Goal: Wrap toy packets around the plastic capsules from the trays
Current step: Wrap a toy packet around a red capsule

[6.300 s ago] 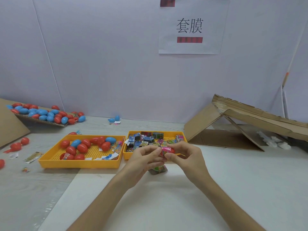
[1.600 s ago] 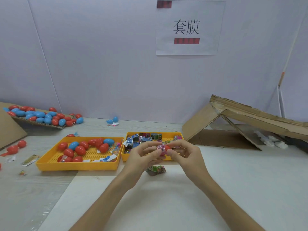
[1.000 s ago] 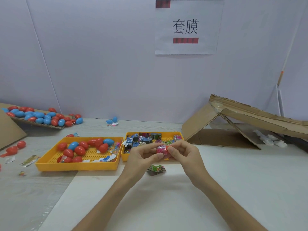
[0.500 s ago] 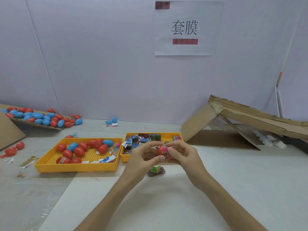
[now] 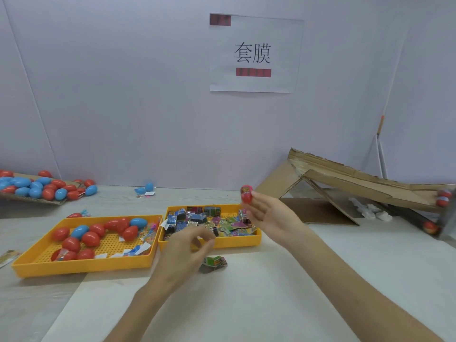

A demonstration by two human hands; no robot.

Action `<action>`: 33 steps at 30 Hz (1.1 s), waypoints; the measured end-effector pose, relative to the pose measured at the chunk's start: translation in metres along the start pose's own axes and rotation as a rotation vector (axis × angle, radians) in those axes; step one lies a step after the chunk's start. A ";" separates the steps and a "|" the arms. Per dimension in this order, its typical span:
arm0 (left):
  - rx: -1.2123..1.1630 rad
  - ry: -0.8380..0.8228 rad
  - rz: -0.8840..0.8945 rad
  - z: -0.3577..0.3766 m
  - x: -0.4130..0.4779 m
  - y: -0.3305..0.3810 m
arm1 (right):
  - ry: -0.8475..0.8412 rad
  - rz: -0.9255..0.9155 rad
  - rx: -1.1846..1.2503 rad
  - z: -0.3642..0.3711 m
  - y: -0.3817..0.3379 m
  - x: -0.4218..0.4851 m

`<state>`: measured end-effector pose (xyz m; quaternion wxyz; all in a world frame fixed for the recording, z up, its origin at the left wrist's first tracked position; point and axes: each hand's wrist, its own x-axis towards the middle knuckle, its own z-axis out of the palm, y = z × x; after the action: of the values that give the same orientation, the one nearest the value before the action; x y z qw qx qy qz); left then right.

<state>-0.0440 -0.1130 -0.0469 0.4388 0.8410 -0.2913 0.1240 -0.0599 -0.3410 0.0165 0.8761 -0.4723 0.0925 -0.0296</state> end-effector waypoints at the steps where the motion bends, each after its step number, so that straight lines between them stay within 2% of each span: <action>1: 0.026 -0.049 -0.001 0.001 -0.001 -0.001 | 0.002 0.026 0.008 0.006 -0.008 0.008; 3: 0.068 -0.135 -0.001 0.002 -0.003 -0.001 | 0.028 -0.024 0.145 0.013 -0.036 0.023; 6: 0.128 -0.252 -0.004 0.003 -0.003 -0.005 | 0.149 -0.252 0.471 0.009 -0.088 0.039; 8: 0.168 -0.311 0.003 0.002 -0.002 -0.008 | 0.207 -0.255 0.490 0.001 -0.095 0.042; 10: 0.184 -0.342 -0.005 0.000 -0.002 -0.008 | 0.202 -0.208 0.307 -0.006 -0.078 0.038; 12: 0.166 -0.359 -0.037 -0.002 -0.001 -0.008 | 0.153 -0.237 0.111 -0.009 -0.053 0.030; 15: 0.141 -0.383 -0.060 -0.005 0.001 -0.008 | 0.103 -0.344 -0.182 -0.011 -0.020 0.010; 19: 0.135 -0.358 -0.096 -0.006 0.001 -0.008 | -0.101 -0.513 -0.741 -0.019 0.034 -0.013; 22: 0.122 -0.338 -0.106 -0.005 0.001 -0.009 | -0.178 -0.621 -1.085 -0.028 0.062 -0.020; 26: 0.110 -0.334 -0.108 -0.003 0.001 -0.012 | -0.336 -0.646 -1.273 -0.029 0.078 -0.022; 33: 0.051 -0.347 -0.092 0.003 0.002 -0.012 | -0.403 -0.695 -1.424 -0.032 0.087 -0.019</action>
<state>-0.0356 -0.1102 -0.0557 0.3657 0.8730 -0.3207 -0.0360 -0.0878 -0.3164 -0.0709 0.3065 -0.9137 -0.2217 -0.1483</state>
